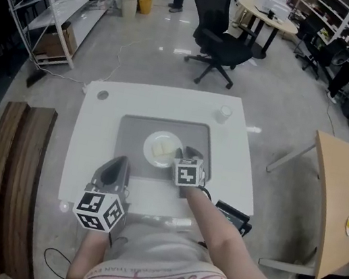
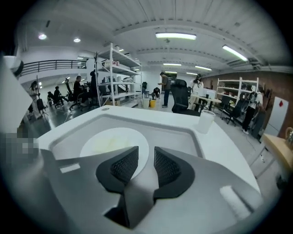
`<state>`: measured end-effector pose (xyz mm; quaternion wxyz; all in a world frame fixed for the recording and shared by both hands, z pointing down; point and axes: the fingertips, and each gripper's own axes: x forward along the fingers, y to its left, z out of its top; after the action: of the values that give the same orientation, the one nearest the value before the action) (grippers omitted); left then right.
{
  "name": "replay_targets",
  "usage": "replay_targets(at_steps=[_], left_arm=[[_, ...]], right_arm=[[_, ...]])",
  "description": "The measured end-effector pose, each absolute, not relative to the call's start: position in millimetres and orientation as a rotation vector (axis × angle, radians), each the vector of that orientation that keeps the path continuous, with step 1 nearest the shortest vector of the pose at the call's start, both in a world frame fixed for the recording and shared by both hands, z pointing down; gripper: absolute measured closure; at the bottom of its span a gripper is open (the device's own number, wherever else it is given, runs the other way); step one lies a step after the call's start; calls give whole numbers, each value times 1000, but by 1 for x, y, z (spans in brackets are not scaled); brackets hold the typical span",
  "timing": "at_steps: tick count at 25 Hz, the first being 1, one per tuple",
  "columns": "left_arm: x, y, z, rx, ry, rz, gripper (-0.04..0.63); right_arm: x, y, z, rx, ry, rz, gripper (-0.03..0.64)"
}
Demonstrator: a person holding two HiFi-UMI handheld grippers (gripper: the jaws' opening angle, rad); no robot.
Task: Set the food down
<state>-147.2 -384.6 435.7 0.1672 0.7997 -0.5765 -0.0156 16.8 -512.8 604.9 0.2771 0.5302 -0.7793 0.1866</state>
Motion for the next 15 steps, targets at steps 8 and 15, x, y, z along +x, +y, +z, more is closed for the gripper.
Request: replay_targets(at_steps=[8, 15], left_arm=[[-142, -389, 427, 2326, -1632, -38, 597], [-126, -385, 419, 2401, -1615, 1, 597]], right_arm=[[-6, -495, 520, 1283, -2485, 231, 529], [-17, -433, 427, 1172, -2749, -29, 600]])
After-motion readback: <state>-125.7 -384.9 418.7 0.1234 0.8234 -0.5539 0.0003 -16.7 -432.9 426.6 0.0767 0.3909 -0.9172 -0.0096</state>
